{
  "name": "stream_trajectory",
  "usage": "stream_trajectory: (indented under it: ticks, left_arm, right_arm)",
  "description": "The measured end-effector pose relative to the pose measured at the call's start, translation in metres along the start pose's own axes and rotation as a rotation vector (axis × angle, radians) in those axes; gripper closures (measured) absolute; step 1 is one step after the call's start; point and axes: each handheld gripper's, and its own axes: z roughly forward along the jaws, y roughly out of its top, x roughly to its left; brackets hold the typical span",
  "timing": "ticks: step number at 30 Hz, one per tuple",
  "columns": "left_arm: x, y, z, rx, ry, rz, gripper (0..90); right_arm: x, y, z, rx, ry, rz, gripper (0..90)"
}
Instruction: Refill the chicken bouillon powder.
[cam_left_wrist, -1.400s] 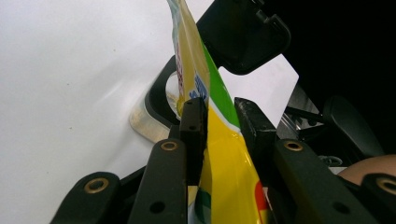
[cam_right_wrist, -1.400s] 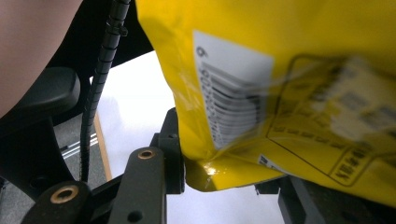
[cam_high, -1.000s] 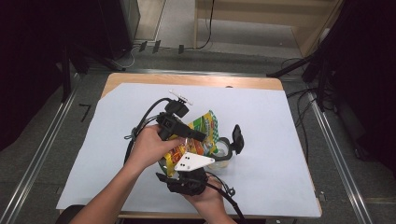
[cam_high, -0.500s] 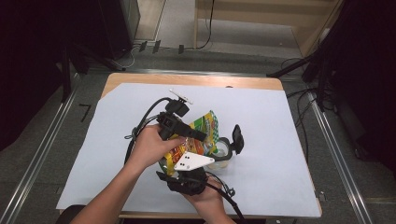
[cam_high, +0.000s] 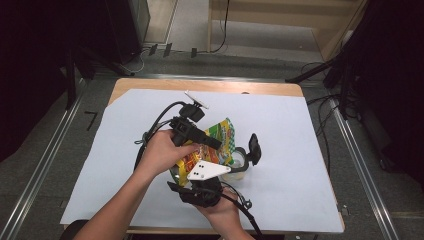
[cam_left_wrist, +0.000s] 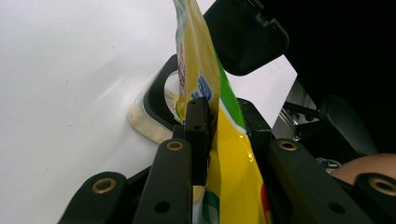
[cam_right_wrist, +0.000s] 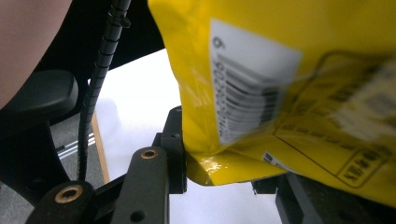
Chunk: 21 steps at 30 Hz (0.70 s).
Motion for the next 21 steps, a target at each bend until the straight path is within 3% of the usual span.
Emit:
stream_trajectory:
  ticks: [21]
  left_arm:
    - [0.0021, -0.0035, -0.0015, -0.022, 0.017, 0.022, 78.8]
  right_arm:
    - [-0.0024, -0.0005, 0.0042, 0.014, -0.005, -0.027, 65.9]
